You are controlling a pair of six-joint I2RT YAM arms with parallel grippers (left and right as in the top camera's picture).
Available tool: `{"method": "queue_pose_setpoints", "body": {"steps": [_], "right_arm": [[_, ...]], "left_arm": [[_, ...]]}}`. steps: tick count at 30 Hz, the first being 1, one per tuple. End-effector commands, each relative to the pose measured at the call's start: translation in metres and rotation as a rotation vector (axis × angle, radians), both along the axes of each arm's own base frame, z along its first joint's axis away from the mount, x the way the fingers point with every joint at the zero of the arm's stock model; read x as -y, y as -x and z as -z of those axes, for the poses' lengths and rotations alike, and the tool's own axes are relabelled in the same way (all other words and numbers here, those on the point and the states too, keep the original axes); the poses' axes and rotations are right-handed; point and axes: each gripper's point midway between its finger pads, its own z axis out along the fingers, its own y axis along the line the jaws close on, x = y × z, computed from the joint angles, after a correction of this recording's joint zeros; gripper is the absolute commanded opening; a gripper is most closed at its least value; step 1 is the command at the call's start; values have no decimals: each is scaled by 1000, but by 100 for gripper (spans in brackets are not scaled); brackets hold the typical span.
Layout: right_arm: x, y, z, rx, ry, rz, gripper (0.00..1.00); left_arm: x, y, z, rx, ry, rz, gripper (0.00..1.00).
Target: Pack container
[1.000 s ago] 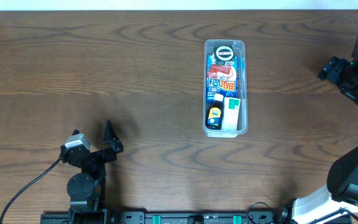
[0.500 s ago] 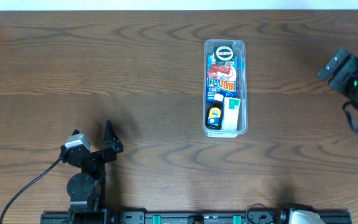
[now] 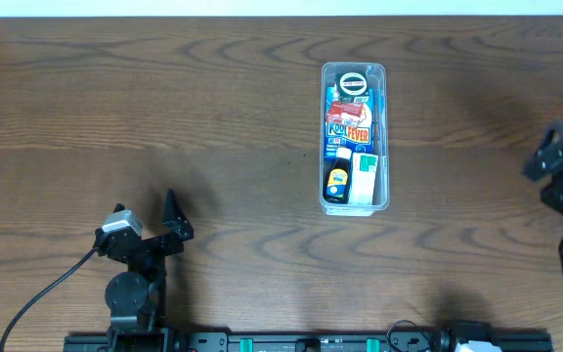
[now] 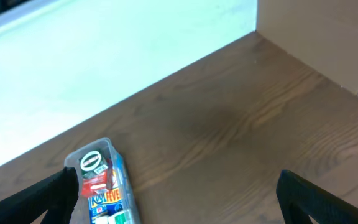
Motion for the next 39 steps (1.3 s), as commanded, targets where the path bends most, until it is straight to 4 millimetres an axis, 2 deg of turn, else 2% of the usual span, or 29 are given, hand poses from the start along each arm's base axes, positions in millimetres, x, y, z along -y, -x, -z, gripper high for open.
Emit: {"method": "queue_pose_setpoints", "body": {"steps": [1, 9, 15, 27, 35, 39], "right_arm": [[-1, -1, 26, -2, -4, 5, 99], [-29, -28, 85, 205, -9, -177, 99], [-38, -32, 129, 355, 1, -229, 99], [-40, -25, 184, 545, 30, -240, 99], [-43, -26, 222, 506, 26, -247, 99], [-46, -25, 230, 464, 77, -274, 99]], "left_arm": [[-3, 1, 18, -56, -14, -16, 98], [-3, 1, 18, -56, -14, -16, 98], [-3, 1, 18, -56, -14, -15, 98], [-3, 1, 18, -56, -14, -16, 98], [-3, 1, 18, -56, -14, -16, 98], [-3, 1, 18, -56, -14, -16, 98]]}}
